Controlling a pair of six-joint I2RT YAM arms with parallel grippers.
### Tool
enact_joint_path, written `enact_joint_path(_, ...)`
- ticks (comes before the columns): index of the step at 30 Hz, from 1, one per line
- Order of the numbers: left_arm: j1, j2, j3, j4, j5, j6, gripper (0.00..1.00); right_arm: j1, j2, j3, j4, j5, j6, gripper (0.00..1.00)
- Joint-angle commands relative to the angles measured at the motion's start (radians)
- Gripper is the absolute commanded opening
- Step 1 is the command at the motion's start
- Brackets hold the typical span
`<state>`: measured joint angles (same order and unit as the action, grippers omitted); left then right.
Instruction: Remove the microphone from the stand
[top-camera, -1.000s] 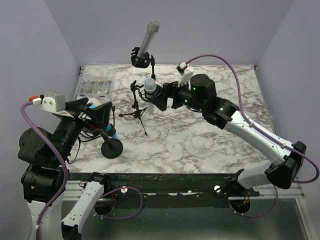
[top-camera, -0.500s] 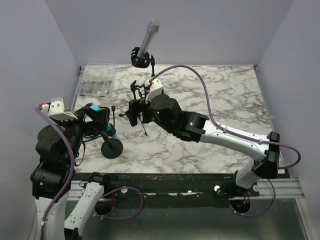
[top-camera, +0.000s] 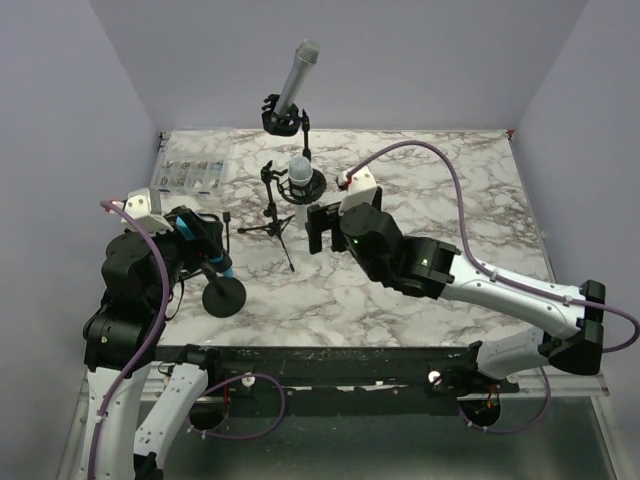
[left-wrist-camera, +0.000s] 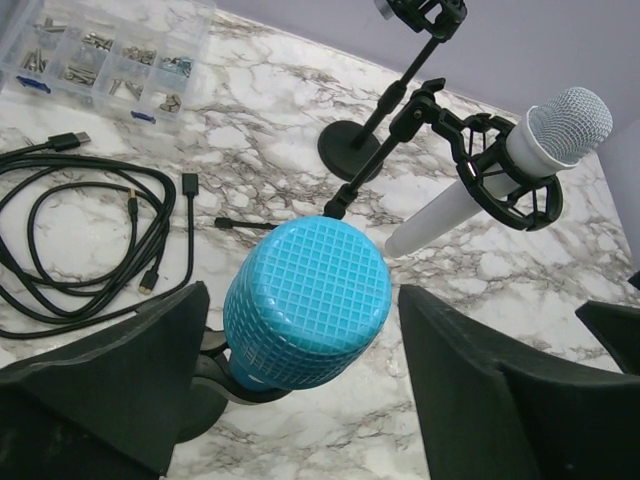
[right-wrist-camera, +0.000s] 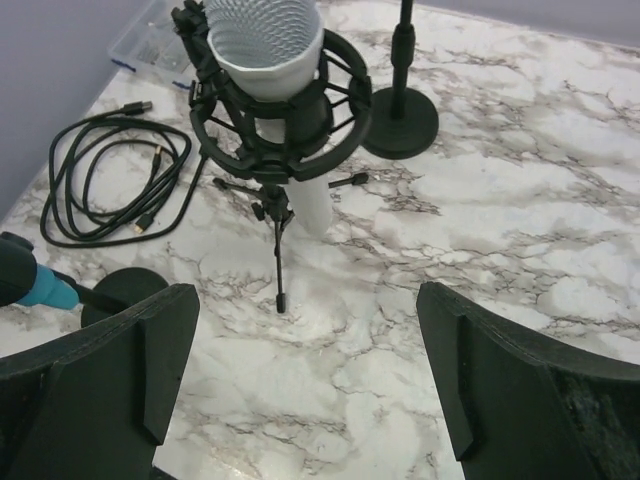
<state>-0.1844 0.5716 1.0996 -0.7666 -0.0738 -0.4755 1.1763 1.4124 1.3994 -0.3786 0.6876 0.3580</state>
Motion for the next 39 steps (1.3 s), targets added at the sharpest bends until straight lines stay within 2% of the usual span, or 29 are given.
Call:
enact_joint_path(1,0.003,0.005,-0.015,0.03,0.022,0.005,0.7,0.001,-0.124,-0.192,0.196,0.059,-0.041,1.0)
enact_joint_path(3,0.003,0.009,-0.014,0.029,0.034,-0.002,0.6,0.001,-0.16,-0.25,0.244,0.005,-0.094,1.0)
enact_joint_path(5,0.003,0.017,-0.005,0.02,0.052,-0.007,0.51,0.001,-0.149,-0.227,0.199,-0.01,-0.089,1.0)
enact_joint_path(8,0.003,0.038,0.027,-0.005,0.073,-0.009,0.29,0.001,-0.121,-0.182,0.138,-0.044,-0.087,1.0)
enact_joint_path(10,-0.003,0.038,0.039,-0.004,0.107,-0.03,0.18,0.001,-0.118,-0.183,0.148,-0.082,-0.093,1.0)
enact_joint_path(14,-0.063,0.044,0.064,0.011,0.082,-0.095,0.04,0.001,-0.103,-0.176,0.165,-0.169,-0.089,1.0)
enact_joint_path(15,-0.095,0.05,0.071,0.012,0.037,-0.108,0.01,0.002,-0.101,-0.175,0.17,-0.178,-0.081,1.0)
enact_joint_path(27,-0.453,0.122,0.083,0.089,-0.269,-0.299,0.0,0.001,-0.068,-0.175,0.2,-0.255,-0.037,1.0)
enact_joint_path(30,-0.524,0.153,0.082,0.118,-0.286,-0.31,0.0,0.001,-0.085,-0.194,0.225,-0.27,-0.044,1.0)
enact_joint_path(31,-0.54,0.163,0.082,0.132,-0.281,-0.303,0.05,0.002,-0.093,-0.201,0.232,-0.276,-0.044,1.0)
enact_joint_path(35,-0.56,0.151,0.046,0.205,-0.227,-0.268,0.61,0.001,-0.114,-0.227,0.262,-0.311,-0.048,1.0)
enact_joint_path(36,-0.56,0.143,0.038,0.219,-0.217,-0.258,0.72,0.001,-0.117,-0.23,0.263,-0.321,-0.047,1.0)
enact_joint_path(39,-0.562,0.13,0.028,0.224,-0.188,-0.232,0.89,0.001,-0.124,-0.238,0.273,-0.365,-0.049,1.0)
